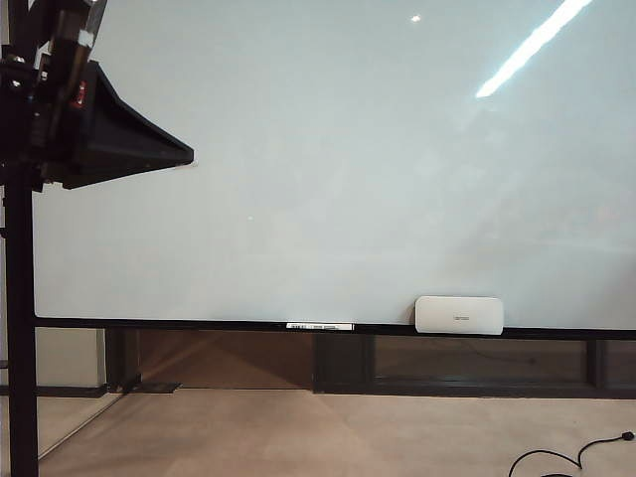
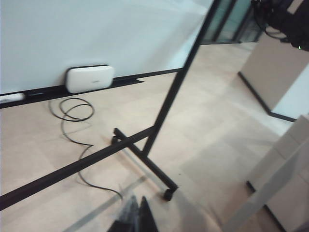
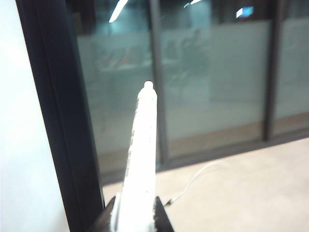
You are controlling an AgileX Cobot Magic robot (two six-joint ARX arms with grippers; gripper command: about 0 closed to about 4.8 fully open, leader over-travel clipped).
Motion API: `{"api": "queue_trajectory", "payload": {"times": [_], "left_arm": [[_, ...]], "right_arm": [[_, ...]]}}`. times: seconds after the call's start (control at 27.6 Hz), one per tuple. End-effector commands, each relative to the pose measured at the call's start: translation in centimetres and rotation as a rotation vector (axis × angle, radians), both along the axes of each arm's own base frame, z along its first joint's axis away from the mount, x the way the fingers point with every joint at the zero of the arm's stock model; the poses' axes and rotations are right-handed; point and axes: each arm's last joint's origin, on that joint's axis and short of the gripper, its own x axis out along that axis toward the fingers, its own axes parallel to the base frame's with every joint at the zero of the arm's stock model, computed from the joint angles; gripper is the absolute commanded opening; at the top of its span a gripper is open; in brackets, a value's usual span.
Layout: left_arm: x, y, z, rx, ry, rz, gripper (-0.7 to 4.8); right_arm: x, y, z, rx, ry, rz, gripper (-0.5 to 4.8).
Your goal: Reach to the right to find the marker pen, pick it up, and write the number 16 on the whiteboard.
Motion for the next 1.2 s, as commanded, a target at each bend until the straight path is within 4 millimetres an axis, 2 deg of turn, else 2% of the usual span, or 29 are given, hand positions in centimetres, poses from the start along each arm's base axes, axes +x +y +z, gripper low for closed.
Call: {"api": "queue_trajectory", "payload": {"times": [0.04,0.33,0.43,0.58,0.69,0.83,0.98,1.2], "left_arm": [[-0.1,0.0,0.6,-0.027,-0.014,-0.021,-0.05],[-1.0,0.1,1.9,-0.073,-0.036,-0.062,-0.05],[-1.3,0.2,2.3,-0.078,-0.049,-0.064,-0.05],[-1.7,0.4,2.8,-0.085,-0.071,-0.063,-0.05],[-1.9,0.4,3.2,-0.089,-0.086,-0.061,-0.05],[-2.5,0.6,3.9,-0.104,-0.121,-0.056,-0.05],[-3.1,0.9,4.9,-0.120,-0.180,-0.007,-0.05],[-4.5,1.8,6.6,-0.117,-0.302,0.170,-0.05]], "right_arm": [[-1.6,1.5,4.0,-0.055,-0.071,-0.030,-0.01],[-4.8,5.0,11.6,0.042,-0.139,0.047,-0.01],[-5.5,6.9,14.0,0.026,-0.167,0.132,-0.01],[-5.4,9.8,16.2,0.021,-0.187,0.269,-0.01],[-4.6,12.6,17.3,0.032,-0.181,0.424,-0.01],[-2.3,17.6,17.8,0.049,-0.140,0.687,-0.01],[0.5,23.9,17.8,0.062,-0.108,0.904,-0.01],[3.0,34.1,17.5,0.035,-0.112,1.076,-0.01]]}}
